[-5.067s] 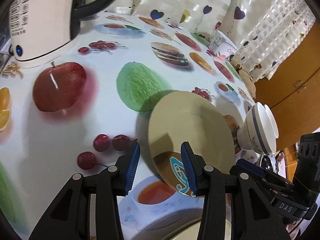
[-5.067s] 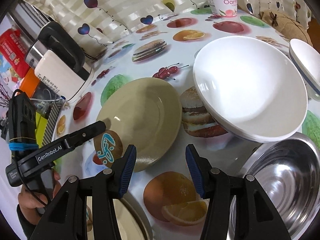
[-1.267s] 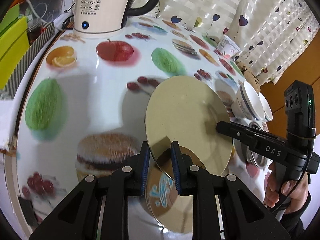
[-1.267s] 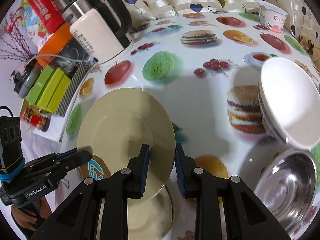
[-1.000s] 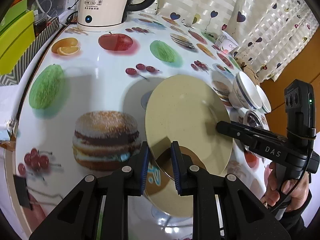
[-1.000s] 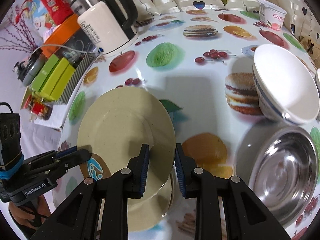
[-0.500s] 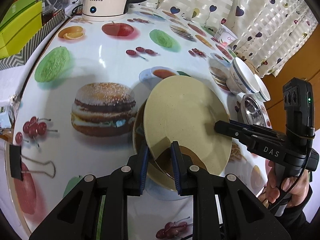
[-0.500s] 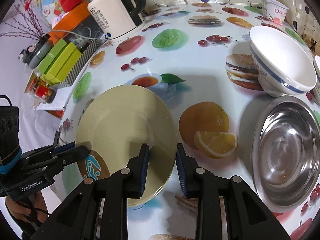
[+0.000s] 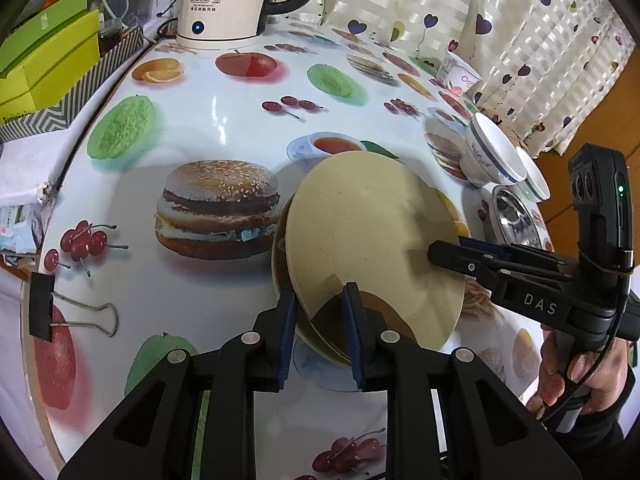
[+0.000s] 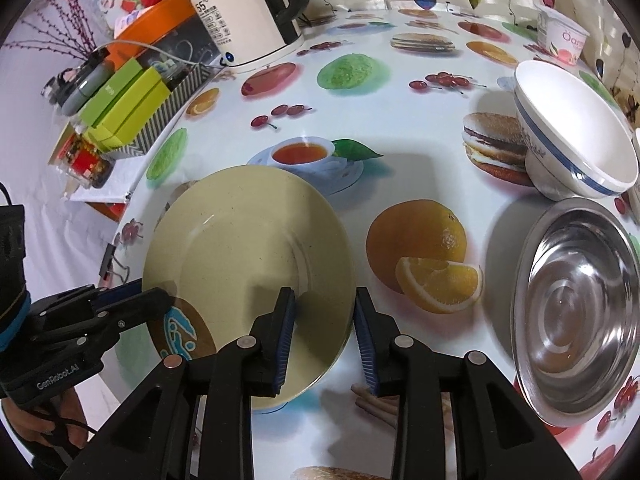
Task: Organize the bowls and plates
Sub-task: 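Carry the beige plate with both tools over the beige plate stack, then lower the plate onto the stack and open both tools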
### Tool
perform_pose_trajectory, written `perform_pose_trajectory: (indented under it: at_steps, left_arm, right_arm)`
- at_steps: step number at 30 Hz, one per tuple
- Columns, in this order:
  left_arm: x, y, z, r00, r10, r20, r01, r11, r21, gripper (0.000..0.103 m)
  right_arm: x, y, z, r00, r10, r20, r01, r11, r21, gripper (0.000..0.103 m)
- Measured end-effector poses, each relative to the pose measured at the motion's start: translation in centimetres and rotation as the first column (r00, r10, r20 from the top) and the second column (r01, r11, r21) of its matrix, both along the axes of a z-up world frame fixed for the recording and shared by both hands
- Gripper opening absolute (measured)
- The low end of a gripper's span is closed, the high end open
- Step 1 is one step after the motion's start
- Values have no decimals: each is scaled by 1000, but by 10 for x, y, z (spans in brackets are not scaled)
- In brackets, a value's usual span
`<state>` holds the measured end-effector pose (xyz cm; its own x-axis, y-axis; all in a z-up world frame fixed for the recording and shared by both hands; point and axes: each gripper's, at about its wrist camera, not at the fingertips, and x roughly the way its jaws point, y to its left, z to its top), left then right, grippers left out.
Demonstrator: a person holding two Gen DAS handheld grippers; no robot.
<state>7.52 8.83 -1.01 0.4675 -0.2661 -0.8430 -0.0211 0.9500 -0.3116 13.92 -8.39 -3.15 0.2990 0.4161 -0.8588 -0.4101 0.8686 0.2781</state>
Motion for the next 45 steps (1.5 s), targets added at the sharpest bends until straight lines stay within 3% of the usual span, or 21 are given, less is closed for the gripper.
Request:
perform_pose_trajectory:
  at_steps: [22, 29, 35, 45]
  left_arm:
    - [-10, -27, -2, 999, 29, 41, -36, 981, 189, 40]
    - [-12, -30, -3, 997, 27, 67, -41, 977, 211, 43]
    - [-17, -12, -1, 990, 94, 104, -108, 985, 138, 43]
    - [-22, 0, -13, 986, 156, 63, -154, 988, -31, 43]
  right_arm:
    - [-7, 3, -1, 997, 28, 65, -26, 999, -20, 31]
    - [-8, 1, 0, 997, 32, 74, -32, 999, -3, 32]
    - [-11, -10, 4, 996, 19, 89, -21, 1000, 15, 32]
    - [-15, -14, -1, 999, 19, 39, -21, 999, 44, 37]
